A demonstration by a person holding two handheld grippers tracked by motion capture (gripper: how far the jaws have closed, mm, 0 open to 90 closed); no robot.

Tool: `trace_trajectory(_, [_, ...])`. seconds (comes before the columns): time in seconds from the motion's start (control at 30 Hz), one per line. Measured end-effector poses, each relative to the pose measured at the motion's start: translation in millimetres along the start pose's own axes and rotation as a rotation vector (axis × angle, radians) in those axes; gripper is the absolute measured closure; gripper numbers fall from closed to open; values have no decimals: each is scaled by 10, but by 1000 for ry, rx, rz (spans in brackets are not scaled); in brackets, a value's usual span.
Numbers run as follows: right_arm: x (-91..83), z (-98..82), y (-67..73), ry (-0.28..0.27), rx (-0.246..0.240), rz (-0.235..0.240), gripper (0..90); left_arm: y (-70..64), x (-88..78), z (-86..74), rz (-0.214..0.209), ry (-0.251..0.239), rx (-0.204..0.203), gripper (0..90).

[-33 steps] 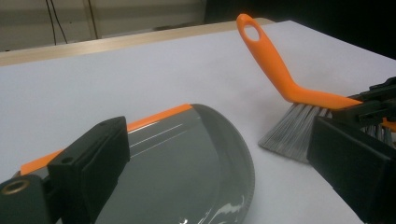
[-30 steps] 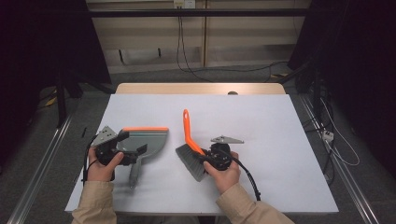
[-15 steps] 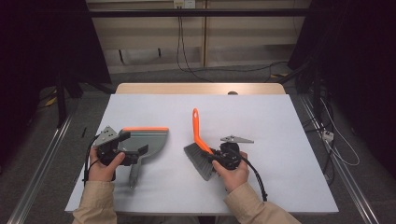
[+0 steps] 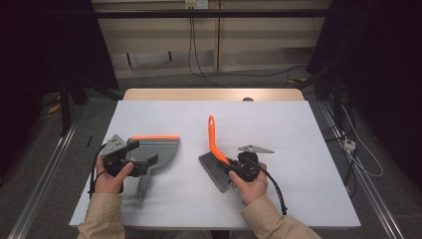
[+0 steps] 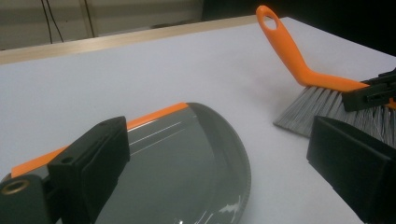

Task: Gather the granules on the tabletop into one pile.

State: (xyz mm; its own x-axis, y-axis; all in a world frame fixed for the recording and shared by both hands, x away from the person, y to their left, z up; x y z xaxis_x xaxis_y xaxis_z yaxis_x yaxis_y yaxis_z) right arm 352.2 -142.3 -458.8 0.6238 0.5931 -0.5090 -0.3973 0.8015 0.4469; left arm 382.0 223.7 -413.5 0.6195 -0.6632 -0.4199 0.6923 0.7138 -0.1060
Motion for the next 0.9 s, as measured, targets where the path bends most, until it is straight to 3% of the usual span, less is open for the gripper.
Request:
trace_trajectory(0.43, [-83,0,-74,-6,2,-17,695,-8,8,5,-4,-3,3,58])
trace_trajectory(0.9, [-75,28,-72,-50,57,56,707,-8,33,2,-7,6,4,58])
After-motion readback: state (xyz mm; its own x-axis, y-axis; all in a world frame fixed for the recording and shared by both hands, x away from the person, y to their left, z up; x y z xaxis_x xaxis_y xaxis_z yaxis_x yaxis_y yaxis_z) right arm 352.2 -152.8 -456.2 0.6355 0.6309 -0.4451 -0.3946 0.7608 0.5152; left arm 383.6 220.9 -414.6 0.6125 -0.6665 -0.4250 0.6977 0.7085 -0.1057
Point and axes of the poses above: each handheld gripper's, and its own axes: x roughly forward along the jaws, z roughly out of its top, y roughly to its left, the point moved 1 cm from there along x, roughly forward along the jaws, and after that the axes turned 1 degree about x, right-handed, at the moved point
